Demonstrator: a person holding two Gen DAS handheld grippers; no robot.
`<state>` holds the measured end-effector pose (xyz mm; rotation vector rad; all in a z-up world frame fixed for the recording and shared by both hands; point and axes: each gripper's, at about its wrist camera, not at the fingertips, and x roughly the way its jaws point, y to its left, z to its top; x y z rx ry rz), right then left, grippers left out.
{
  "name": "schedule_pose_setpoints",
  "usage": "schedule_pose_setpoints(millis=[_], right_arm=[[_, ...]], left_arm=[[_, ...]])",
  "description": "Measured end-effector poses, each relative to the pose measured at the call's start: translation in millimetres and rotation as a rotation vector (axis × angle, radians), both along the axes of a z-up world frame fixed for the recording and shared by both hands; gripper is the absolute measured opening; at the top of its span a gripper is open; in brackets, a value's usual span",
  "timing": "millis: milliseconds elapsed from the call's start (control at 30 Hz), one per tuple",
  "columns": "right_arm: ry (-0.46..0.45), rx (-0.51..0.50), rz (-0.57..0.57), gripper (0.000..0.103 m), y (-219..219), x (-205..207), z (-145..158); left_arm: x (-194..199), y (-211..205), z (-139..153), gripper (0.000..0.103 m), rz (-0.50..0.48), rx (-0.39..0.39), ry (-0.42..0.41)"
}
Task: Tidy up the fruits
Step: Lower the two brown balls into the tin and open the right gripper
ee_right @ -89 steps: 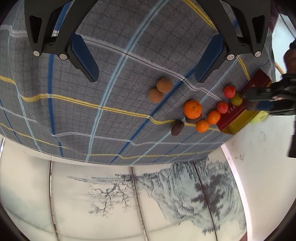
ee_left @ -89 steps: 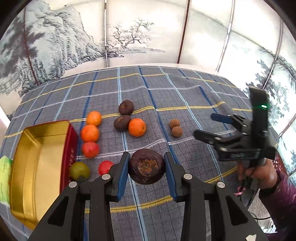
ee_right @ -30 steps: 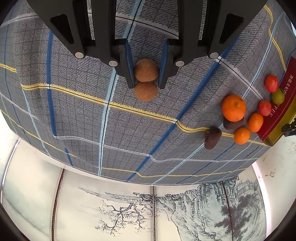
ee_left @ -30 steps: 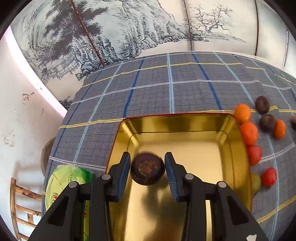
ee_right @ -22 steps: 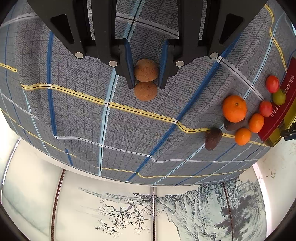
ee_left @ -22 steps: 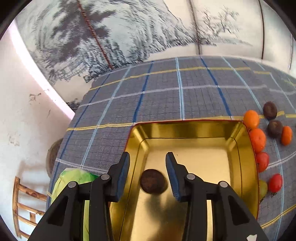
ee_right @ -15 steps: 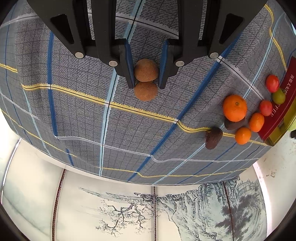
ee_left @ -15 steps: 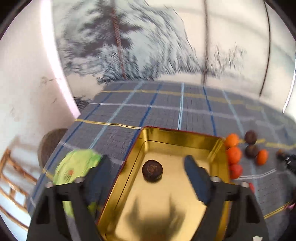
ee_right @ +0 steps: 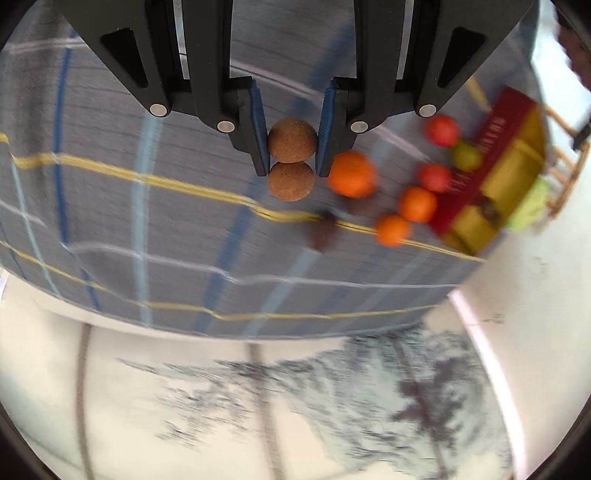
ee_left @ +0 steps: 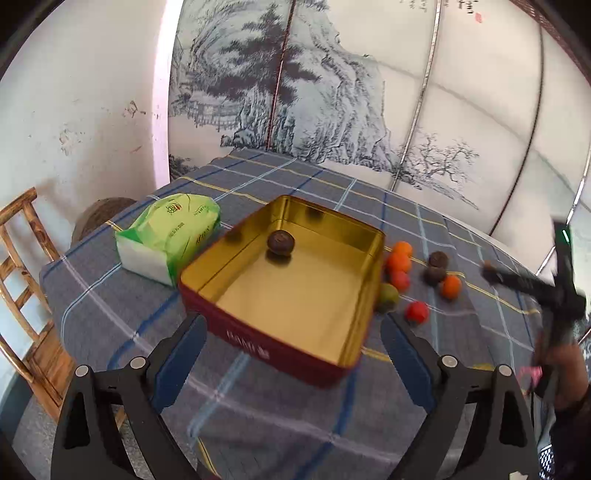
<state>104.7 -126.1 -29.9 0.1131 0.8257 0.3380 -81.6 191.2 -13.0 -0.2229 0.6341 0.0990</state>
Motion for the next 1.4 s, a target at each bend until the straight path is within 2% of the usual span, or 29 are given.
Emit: schedule_pose_setpoints(millis=[100, 200, 267, 333, 467, 600, 700, 867, 1067, 1267, 1400], right_arm=[[-0.010, 0.034, 0.098, 0.027, 43, 7, 16], [-0.008, 0.057, 0.187, 0.027, 89, 15, 24], [-0.001, 0.067, 0.238, 0.027, 114, 21, 27], [0.016, 0.063, 0.301, 0.027, 148, 30, 24], [0.065, 0.024, 0.368, 0.027, 196, 48, 7], [0.108, 0.001, 0.400, 0.027, 225, 68, -4], [0.125, -0.027, 0.409, 0.027, 241, 79, -11], [0.154, -0.053, 0.409, 0.027, 263, 95, -25], [0.168, -0.071, 0.400, 0.027, 278, 104, -33], [0.168, -0.048, 0.403, 0.028, 288, 109, -31], [0.152, 0.010, 0.401, 0.029, 276, 103, -20]], left_arm=[[-16, -12, -1, 0.099, -0.039, 0.008, -0.027], [-29, -19, -7, 0.100, -0.082, -0.019, -0.016], [-34, -25, -7, 0.101, -0.089, 0.011, -0.013], [-36, -26, -7, 0.102, -0.083, 0.032, -0.015], [-39, -20, -13, 0.102, -0.077, -0.022, 0.010], [-39, -6, -23, 0.102, -0.031, -0.066, 0.051], [-42, 2, -24, 0.102, -0.034, -0.112, 0.030], [-40, 4, -25, 0.102, -0.034, -0.108, 0.029], [-38, 11, -30, 0.102, -0.032, -0.156, 0.035], [-37, 8, -31, 0.102, -0.040, -0.147, 0.044], [-37, 10, -32, 0.102, -0.029, -0.155, 0.049]])
